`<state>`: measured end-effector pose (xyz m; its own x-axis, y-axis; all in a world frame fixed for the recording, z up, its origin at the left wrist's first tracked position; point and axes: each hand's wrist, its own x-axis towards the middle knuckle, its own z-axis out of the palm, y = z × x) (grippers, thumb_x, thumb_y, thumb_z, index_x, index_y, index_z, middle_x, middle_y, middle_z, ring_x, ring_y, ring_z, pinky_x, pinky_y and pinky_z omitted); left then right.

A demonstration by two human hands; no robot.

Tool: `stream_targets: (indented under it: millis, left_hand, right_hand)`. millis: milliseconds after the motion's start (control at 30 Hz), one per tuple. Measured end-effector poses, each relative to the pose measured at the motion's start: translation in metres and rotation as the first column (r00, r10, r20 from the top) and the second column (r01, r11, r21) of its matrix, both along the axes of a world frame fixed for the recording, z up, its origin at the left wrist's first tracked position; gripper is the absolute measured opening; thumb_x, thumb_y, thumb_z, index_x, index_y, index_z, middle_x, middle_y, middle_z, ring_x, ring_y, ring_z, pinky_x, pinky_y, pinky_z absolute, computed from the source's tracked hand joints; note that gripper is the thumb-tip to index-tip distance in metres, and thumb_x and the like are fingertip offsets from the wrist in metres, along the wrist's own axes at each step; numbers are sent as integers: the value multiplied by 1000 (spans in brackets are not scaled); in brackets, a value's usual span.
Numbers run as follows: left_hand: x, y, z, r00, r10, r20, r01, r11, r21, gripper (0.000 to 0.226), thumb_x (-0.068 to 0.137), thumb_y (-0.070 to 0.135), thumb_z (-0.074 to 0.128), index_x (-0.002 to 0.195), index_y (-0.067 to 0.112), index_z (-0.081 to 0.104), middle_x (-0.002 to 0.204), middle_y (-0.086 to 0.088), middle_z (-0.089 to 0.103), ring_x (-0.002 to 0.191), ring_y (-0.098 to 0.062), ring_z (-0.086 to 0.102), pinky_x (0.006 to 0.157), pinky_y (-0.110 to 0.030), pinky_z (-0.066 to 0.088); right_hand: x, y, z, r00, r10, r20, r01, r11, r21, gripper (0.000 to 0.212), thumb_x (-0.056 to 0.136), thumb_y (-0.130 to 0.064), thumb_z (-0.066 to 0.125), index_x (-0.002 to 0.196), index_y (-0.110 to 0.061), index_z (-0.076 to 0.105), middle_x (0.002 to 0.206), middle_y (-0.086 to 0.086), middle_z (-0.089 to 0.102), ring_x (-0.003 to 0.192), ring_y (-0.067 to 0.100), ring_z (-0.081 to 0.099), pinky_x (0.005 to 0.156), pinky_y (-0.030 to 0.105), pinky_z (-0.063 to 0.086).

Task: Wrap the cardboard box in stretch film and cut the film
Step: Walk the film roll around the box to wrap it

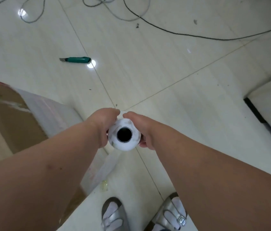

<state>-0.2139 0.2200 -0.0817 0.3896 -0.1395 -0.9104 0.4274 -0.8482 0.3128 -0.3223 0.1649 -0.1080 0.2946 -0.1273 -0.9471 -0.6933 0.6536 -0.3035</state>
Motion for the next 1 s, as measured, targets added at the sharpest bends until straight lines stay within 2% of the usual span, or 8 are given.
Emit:
stream_targets:
  millis: [133, 300, 400, 500, 600, 700, 833, 1000]
  left_hand:
    - [30, -4, -14, 990, 58, 132, -47, 996, -81, 6, 95, 12, 53, 92, 8, 56, 81, -6, 56, 68, -19, 55, 77, -33, 49]
    - [33, 3, -32, 976, 99, -193, -64, 981, 181, 37, 96, 42, 51, 106, 7, 59, 100, -15, 70, 85, -31, 68, 87, -45, 54]
    - [31, 5, -39, 965, 162, -204, -119, 971, 208, 31, 97, 39, 46, 103, 9, 55, 106, -17, 64, 88, -33, 68, 80, -49, 55]
    - [35, -2, -35, 982, 119, -145, -92, 979, 180, 25, 99, 25, 45, 89, 4, 53, 91, -15, 63, 73, -28, 64, 62, -36, 54]
    - [48, -7, -31, 988, 48, -150, -25, 988, 150, 26, 98, 20, 47, 82, 6, 62, 76, -10, 66, 67, -24, 61, 65, -33, 49]
    - [67, -13, -26, 993, 3, -119, 12, 991, 130, 30, 99, 34, 47, 92, 12, 66, 83, -2, 67, 70, -17, 56, 66, -27, 41]
    - [103, -20, -21, 993, 12, -117, -4, 998, 67, 54, 95, 57, 43, 114, 10, 61, 120, -7, 63, 108, -25, 60, 100, -36, 43]
    - [147, -38, -7, 992, 117, -46, -119, 992, -34, 40, 92, 53, 53, 100, 16, 63, 105, -3, 69, 94, -21, 65, 78, -32, 52]
  right_hand:
    - [23, -12, -4, 997, 60, -40, -59, 998, 34, 34, 86, -52, 41, 88, -19, 52, 87, 3, 56, 74, 20, 46, 67, 29, 36]
    - [45, -22, -9, 992, 110, -66, -111, 994, -5, 28, 91, -32, 46, 115, -17, 49, 103, 7, 53, 94, 25, 52, 81, 32, 47]
    - [53, -24, -9, 985, 151, -83, -149, 988, 28, 39, 92, -38, 51, 123, -14, 49, 113, 12, 59, 95, 26, 58, 83, 35, 48]
    - [57, -31, -9, 976, 212, -58, -215, 976, -43, 38, 90, -44, 62, 108, -11, 54, 108, 11, 64, 95, 26, 63, 83, 35, 51]
    - [70, -44, 1, 975, 218, -44, -221, 973, -72, 30, 94, -34, 60, 76, -12, 53, 85, 7, 63, 89, 25, 63, 78, 31, 50]
    - [95, -50, 4, 969, 241, -44, -243, 968, -58, 22, 91, -35, 62, 81, -16, 56, 113, 11, 66, 108, 26, 62, 98, 37, 48]
    - [120, -59, 2, 983, 171, -72, -172, 985, -15, 27, 90, -41, 60, 95, -15, 62, 89, 7, 68, 77, 20, 64, 70, 30, 52]
    - [160, -66, 1, 986, 147, -83, -147, 989, 10, 29, 87, -40, 48, 91, -15, 63, 81, 7, 66, 69, 22, 59, 63, 28, 47]
